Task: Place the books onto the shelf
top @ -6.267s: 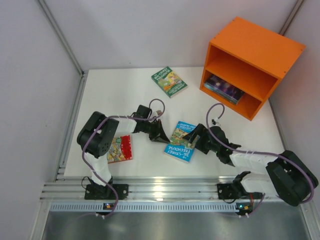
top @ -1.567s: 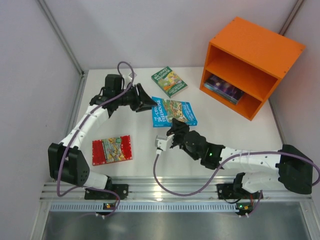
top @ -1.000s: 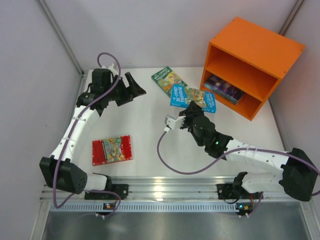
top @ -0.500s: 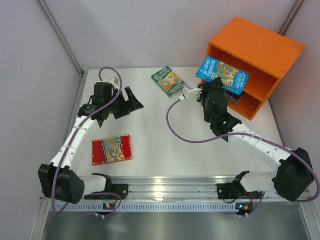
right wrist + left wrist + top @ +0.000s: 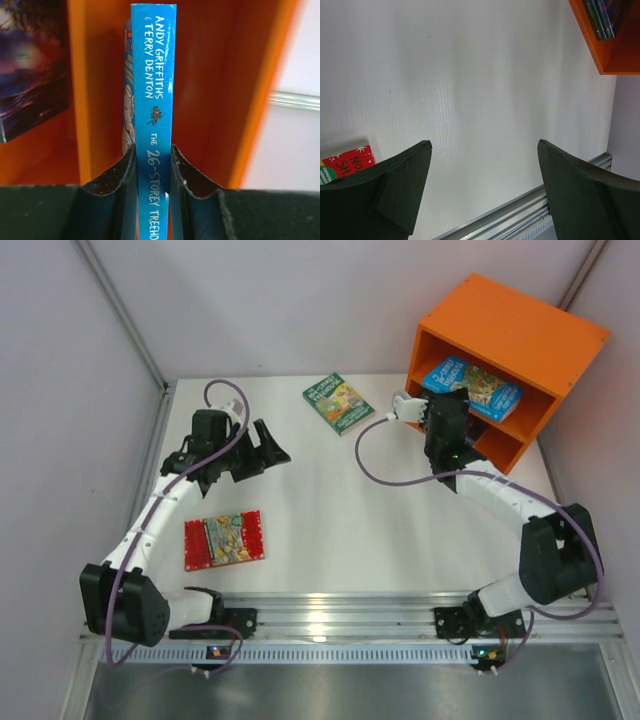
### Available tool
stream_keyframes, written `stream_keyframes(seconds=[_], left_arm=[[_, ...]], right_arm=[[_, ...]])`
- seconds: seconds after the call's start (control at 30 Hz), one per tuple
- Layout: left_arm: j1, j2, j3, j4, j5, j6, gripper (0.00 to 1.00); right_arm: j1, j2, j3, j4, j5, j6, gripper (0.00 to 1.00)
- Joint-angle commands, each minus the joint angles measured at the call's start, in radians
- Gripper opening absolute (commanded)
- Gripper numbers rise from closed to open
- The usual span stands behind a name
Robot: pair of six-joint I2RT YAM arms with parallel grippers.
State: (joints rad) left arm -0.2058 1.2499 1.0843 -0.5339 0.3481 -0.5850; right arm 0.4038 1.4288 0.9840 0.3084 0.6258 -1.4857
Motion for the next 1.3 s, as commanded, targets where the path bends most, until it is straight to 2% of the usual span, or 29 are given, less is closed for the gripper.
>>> stream_keyframes(seconds=[0.0,0.2,0.4,0.73,0.93,1.03,1.07,1.2,1.27], left_arm=[[0.002,0.006,-0.011,0.058,0.022,0.017,0.92],[0.002,-0.017,-0.041,0.067,0.032,0.007,0.91],[0.002,-0.014,-0.046,0.071,0.046,0.007,0.91],[0.002,0.020,-0.020,0.052,0.031,0.025,0.91],[0.002,0.025,-0.003,0.051,0.031,0.022,0.91],[0.002,0.026,0.002,0.051,0.032,0.019,0.91],[0.002,0.028,0.002,0.051,0.034,0.017,0.91],[0.002,0.025,-0.003,0.054,0.035,0.014,0.91],[0.002,0.023,-0.014,0.060,0.040,0.011,0.91]], right_arm=[[-0.075,0.048,0.068,0.092,-0.064,0.028,0.00],[-0.118,0.085,0.133,-0.027,-0.201,0.149,0.00],[-0.141,0.116,0.148,0.026,-0.339,0.176,0.00],[-0.154,0.271,0.206,0.098,-0.374,0.137,0.00],[-0.174,0.303,0.229,0.110,-0.403,0.150,0.00],[-0.177,0.302,0.242,0.074,-0.426,0.165,0.17],[-0.177,0.295,0.245,0.051,-0.436,0.171,0.25],[-0.177,0.268,0.254,-0.015,-0.457,0.199,0.36],[-0.175,0.240,0.249,-0.031,-0.472,0.232,0.37]])
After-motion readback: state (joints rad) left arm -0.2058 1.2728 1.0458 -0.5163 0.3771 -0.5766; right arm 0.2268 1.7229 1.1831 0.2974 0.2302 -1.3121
